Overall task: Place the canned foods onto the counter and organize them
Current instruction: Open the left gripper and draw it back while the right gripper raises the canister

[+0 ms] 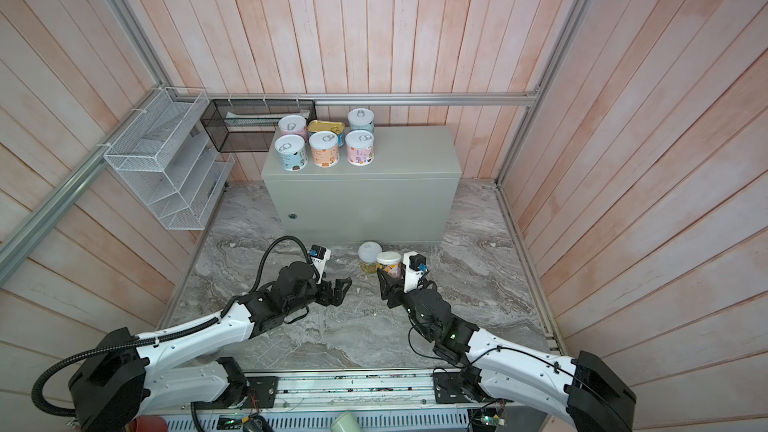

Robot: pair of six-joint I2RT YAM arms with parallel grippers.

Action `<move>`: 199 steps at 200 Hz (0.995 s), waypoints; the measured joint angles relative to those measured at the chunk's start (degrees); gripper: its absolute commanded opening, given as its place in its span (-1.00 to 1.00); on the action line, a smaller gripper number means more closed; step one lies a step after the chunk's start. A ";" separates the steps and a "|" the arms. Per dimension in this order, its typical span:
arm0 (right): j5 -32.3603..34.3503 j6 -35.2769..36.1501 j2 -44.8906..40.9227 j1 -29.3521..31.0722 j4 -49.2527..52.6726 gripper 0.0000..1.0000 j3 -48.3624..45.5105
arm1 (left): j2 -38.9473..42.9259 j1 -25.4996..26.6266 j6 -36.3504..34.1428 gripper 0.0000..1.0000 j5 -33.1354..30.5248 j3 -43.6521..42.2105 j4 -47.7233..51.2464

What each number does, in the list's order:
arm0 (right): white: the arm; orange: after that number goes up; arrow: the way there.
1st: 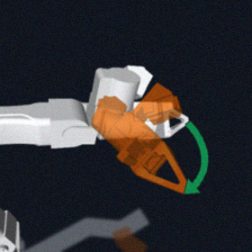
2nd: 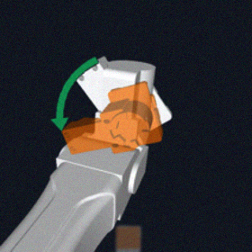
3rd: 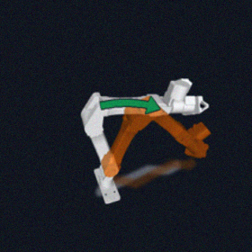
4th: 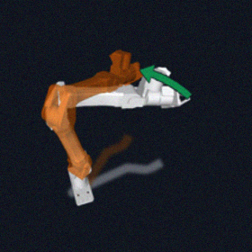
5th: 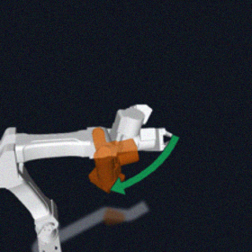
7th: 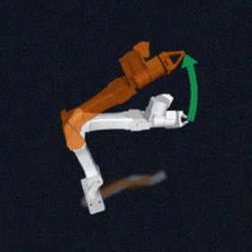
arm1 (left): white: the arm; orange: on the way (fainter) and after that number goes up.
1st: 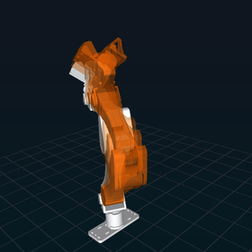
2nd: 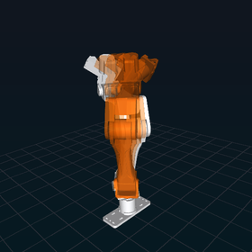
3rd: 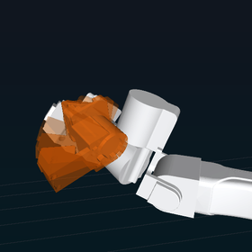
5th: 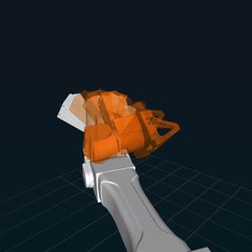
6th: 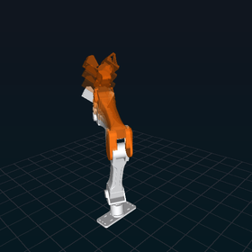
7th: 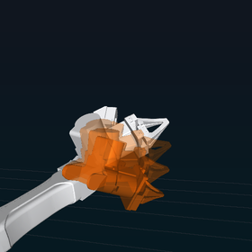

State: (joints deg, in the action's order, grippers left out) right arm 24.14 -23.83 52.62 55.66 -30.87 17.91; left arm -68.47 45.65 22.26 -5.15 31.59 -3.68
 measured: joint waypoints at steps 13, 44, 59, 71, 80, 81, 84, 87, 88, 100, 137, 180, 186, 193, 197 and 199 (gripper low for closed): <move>-0.28 0.02 2.32 0.00 0.72 0.20 1.90 | 0.00 0.00 -1.11 1.00 -1.64 -2.08 -3.28; -2.10 0.00 6.71 0.00 1.70 0.19 6.40 | 0.28 -0.02 -1.16 1.00 -5.22 -7.74 -10.34; -3.02 0.02 7.69 0.00 2.23 0.19 8.46 | 0.94 -0.02 -0.81 1.00 -5.84 -9.94 -11.91; -3.54 0.04 8.17 0.00 2.38 0.18 9.86 | 1.11 -0.02 -0.33 1.00 -5.79 -10.91 -13.29; -3.74 0.17 8.52 0.02 2.67 0.19 11.13 | 0.98 -0.02 0.02 1.00 -5.60 -11.04 -13.99; -3.76 0.22 8.55 0.00 2.69 0.18 11.23 | 0.92 -0.02 0.02 1.00 -5.57 -11.04 -14.10; -3.89 0.26 8.72 0.00 2.84 0.18 11.76 | 0.79 -0.02 0.13 1.00 -5.53 -11.04 -14.40; -3.91 0.28 8.85 0.00 2.93 0.19 12.20 | 0.68 -0.02 0.24 1.00 -5.42 -11.02 -14.75; -3.91 0.31 8.90 0.00 2.95 0.18 12.31 | 0.55 -0.02 0.28 1.00 -5.35 -10.97 -14.84; -4.11 0.55 9.46 0.00 3.54 0.18 14.29 | -0.66 -0.02 0.63 1.00 -5.07 -10.45 -15.32; -4.50 1.55 10.19 0.00 5.66 0.18 19.37 | -5.44 -0.13 1.44 1.00 -4.22 -8.55 -15.37; -4.07 4.33 10.16 -0.07 8.31 0.19 25.75 | -6.36 -0.26 1.88 1.00 -4.07 -8.17 -15.34; -4.07 5.01 10.16 -0.13 8.41 0.19 26.60 | -6.38 -0.28 1.97 1.00 -4.09 -8.15 -15.34; -4.04 5.81 10.16 -0.24 8.55 0.20 27.52 | -6.38 -0.28 2.01 1.00 -4.07 -8.13 -15.34; -4.04 6.40 10.16 -0.33 8.70 0.20 28.15 | -6.38 -0.28 2.01 1.00 -4.07 -8.13 -15.34; -4.04 6.64 10.16 -0.37 8.76 0.21 28.46 | -6.38 -0.28 2.01 1.00 -4.09 -8.13 -15.34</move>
State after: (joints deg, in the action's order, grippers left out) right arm 20.10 -17.19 62.78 55.29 -22.11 46.37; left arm -74.85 45.36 24.27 -9.23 23.46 -19.03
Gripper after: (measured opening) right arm 0.656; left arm 0.998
